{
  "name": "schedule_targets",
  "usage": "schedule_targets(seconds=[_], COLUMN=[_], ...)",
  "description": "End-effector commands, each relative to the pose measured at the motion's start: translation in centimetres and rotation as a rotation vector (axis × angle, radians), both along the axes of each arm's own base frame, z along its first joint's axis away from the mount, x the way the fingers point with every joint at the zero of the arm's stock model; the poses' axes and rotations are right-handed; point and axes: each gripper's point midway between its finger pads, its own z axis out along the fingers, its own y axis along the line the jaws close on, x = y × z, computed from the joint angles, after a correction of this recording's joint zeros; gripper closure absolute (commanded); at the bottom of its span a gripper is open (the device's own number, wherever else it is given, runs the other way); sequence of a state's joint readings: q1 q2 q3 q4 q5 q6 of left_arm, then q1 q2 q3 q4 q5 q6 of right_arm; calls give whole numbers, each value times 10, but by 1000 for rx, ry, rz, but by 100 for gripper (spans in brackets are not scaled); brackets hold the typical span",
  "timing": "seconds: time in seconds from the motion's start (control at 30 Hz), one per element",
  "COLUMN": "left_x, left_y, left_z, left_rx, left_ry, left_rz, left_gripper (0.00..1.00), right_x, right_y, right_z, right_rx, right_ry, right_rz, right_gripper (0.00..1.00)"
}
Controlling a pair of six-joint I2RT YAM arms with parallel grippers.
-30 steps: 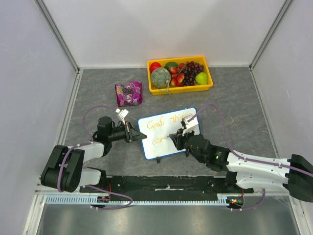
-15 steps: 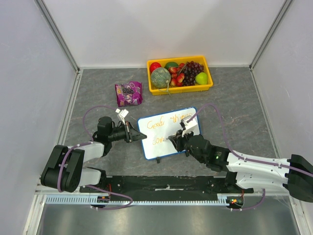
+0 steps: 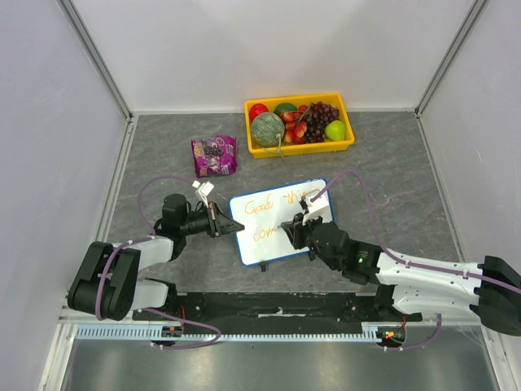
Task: Write a sentence on the whiteboard
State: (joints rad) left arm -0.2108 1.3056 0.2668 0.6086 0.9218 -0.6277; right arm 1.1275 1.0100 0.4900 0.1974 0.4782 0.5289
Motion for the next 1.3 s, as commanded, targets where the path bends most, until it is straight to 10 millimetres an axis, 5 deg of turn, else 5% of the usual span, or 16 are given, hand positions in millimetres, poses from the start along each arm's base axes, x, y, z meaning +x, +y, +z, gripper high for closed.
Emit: schedule_targets(seconds=[0.0, 0.87, 1.27], left_x=[13, 14, 14], left_y=[14, 14, 15], left_z=[-27, -27, -25], left_rx=[109, 109, 110], left_ry=[37, 37, 29], left_rz=[120, 121, 125], left_gripper=[98, 98, 98], right_x=[16, -4, -7], right_y=[-9, -14, 1], right_z=[14, -20, 25], right_rx=[-19, -84, 4], right_ry=[-40, 43, -24], right_rz=[-82, 3, 79], right_gripper=[100, 100, 100])
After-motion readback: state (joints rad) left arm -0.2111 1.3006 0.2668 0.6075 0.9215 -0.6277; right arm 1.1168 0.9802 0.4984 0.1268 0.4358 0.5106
